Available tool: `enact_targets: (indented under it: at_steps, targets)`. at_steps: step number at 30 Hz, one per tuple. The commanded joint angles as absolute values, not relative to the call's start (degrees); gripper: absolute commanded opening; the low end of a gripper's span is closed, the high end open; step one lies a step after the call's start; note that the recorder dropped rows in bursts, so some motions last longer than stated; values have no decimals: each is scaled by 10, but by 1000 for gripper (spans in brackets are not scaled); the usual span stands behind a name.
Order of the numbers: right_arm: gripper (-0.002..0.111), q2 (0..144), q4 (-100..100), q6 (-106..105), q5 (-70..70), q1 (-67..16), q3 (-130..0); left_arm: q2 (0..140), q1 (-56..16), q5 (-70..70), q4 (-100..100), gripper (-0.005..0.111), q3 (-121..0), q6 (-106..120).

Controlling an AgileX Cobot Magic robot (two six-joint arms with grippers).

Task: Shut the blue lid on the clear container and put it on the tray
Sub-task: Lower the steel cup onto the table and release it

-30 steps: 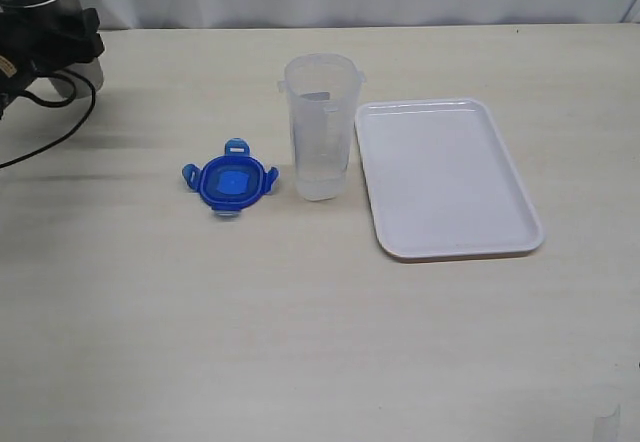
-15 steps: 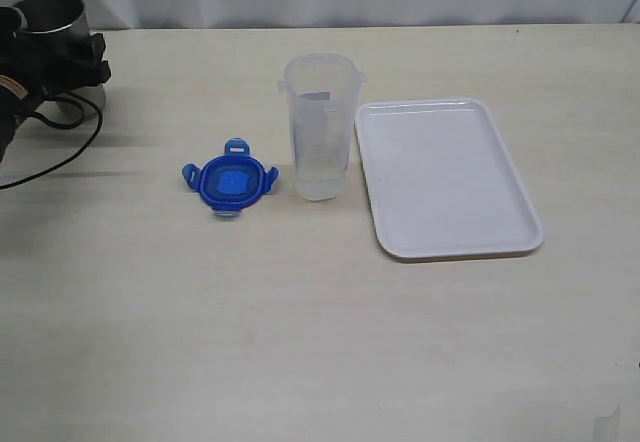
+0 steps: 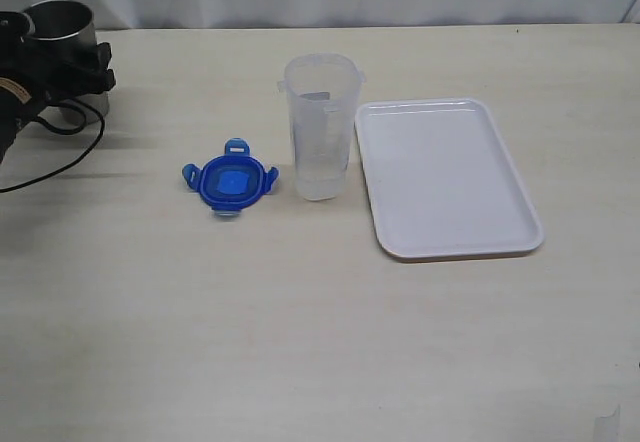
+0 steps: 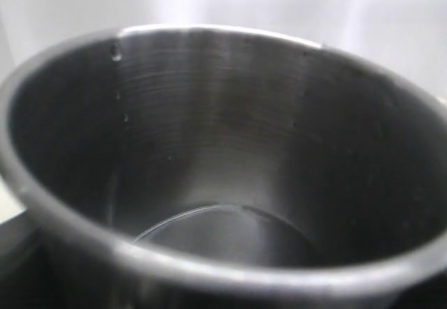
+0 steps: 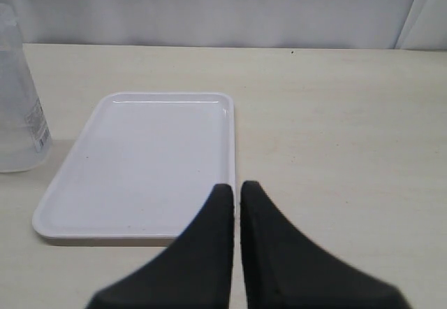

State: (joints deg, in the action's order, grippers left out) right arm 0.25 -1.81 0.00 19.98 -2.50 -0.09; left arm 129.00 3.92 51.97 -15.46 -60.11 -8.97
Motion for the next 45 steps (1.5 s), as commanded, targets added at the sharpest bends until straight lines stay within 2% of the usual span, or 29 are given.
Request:
enact_targets:
  at_steps: [1,4,5,9,11,12,15,30,37,45]
  targets:
    - [4,0,-18,-3,198,-22,0,1286,39,553,-153,0,-608,-89]
    - [4,0,-18,-3,198,-22,0,1286,39,552,-130,2,-608,-89]
    - [4,0,-18,-3,198,-22,0,1286,39,545,-130,7,-608,-89]
    - [4,0,-18,-3,198,-22,0,1286,39,535,-130,39,-608,-89]
    - [4,0,-18,-3,198,-22,0,1286,39,528,-130,58,-608,-89]
    - [4,0,-18,-3,198,-22,0,1286,39,526,-130,73,-608,-82]
    - [4,0,-18,-3,198,-22,0,1286,39,518,-129,85,-608,-74]
    - [4,0,-18,-3,198,-22,0,1286,39,465,-129,86,-604,-74]
    - [4,0,-18,-3,198,-22,0,1285,43,566,-101,86,-544,-31]
    - [4,0,-18,-3,198,-22,0,1285,43,598,-53,86,-494,-11]
